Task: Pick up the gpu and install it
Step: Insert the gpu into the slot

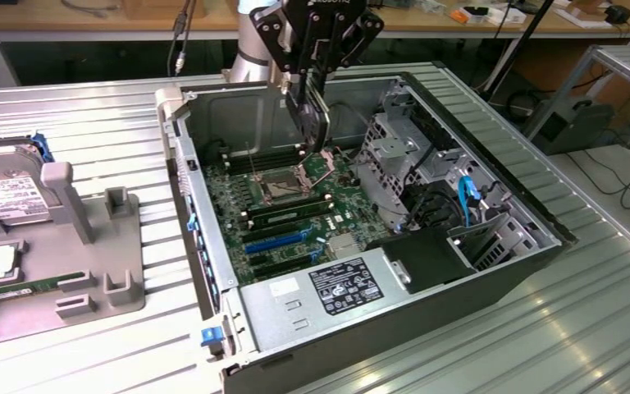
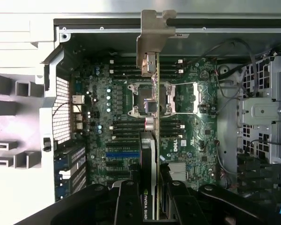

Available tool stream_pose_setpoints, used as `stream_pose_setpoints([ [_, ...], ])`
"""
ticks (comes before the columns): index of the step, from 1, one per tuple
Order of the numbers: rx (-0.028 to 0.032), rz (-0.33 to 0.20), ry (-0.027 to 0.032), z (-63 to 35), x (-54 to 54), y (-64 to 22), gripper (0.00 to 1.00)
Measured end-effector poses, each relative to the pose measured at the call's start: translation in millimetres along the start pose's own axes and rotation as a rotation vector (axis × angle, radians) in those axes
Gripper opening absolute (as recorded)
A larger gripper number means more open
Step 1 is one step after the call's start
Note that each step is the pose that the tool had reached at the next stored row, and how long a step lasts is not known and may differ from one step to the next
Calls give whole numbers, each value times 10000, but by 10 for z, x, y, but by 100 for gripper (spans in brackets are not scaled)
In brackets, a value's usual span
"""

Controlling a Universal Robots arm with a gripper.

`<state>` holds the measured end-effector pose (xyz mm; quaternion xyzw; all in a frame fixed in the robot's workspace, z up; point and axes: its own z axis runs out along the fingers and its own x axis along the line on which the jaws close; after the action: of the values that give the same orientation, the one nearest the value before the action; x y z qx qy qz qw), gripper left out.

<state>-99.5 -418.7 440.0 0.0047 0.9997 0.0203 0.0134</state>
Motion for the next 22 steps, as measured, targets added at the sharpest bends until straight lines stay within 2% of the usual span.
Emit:
stream_pose_setpoints([
  [13, -29, -1084, 44, 0, 0, 0, 27],
  [19, -49, -1804, 74, 0, 0, 0, 27],
  [22, -66, -2473, 101, 0, 0, 0, 27],
])
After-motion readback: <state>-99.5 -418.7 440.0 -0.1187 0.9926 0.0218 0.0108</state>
